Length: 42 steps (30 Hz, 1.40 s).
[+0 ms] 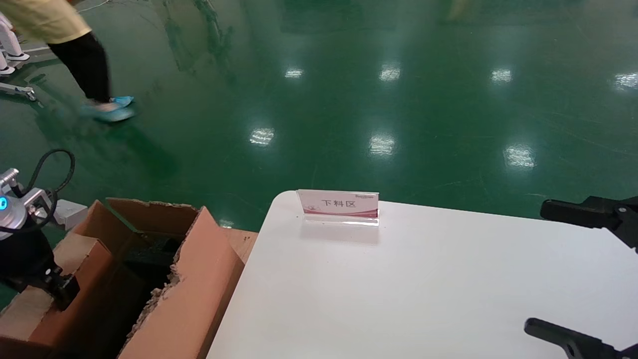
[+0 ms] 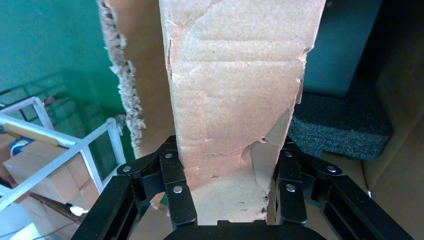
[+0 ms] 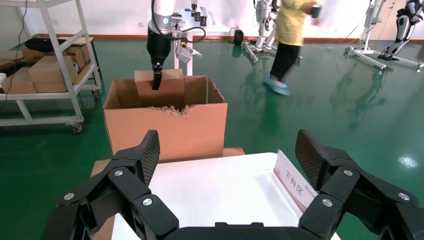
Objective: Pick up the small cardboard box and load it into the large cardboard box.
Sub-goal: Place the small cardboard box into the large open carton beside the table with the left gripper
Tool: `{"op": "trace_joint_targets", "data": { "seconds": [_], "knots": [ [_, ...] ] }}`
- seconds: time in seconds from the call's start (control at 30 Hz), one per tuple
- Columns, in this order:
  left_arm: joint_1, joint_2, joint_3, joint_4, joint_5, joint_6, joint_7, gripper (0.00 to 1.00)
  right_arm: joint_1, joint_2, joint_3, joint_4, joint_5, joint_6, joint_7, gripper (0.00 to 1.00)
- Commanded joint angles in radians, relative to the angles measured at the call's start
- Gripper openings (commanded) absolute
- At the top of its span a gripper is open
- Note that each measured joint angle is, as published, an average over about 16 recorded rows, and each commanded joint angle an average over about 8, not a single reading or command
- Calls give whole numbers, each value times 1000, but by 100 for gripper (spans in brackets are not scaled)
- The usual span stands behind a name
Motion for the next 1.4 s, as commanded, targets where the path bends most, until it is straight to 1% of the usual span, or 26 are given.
{"op": "trace_joint_targets", "data": {
  "seconds": [0.03, 0.23, 0.27, 0.3, 0.5, 0.53, 0.57, 1.4],
  "knots": [
    [19, 4, 0, 4, 3, -10, -11, 0, 0, 0, 0, 0, 0, 0, 0, 100],
    [53, 12, -6, 24, -1, -27, -23, 0, 0, 0, 0, 0, 0, 0, 0, 100],
    [57, 13, -7, 27, -2, -28, -24, 3, 0, 0, 0, 0, 0, 0, 0, 100],
    [60, 14, -8, 30, -3, -30, -25, 10, 0, 0, 0, 0, 0, 0, 0, 100],
    [73, 18, -13, 50, -8, -35, -23, 85, 0, 0, 0, 0, 0, 0, 0, 100],
    [74, 18, -13, 54, -8, -35, -23, 94, 0, 0, 0, 0, 0, 0, 0, 100],
    [75, 18, -14, 57, -8, -36, -23, 100, 0, 0, 0, 0, 0, 0, 0, 100],
    [82, 20, -14, 79, -7, -39, -22, 100, 0, 0, 0, 0, 0, 0, 0, 100]
  ]
}}
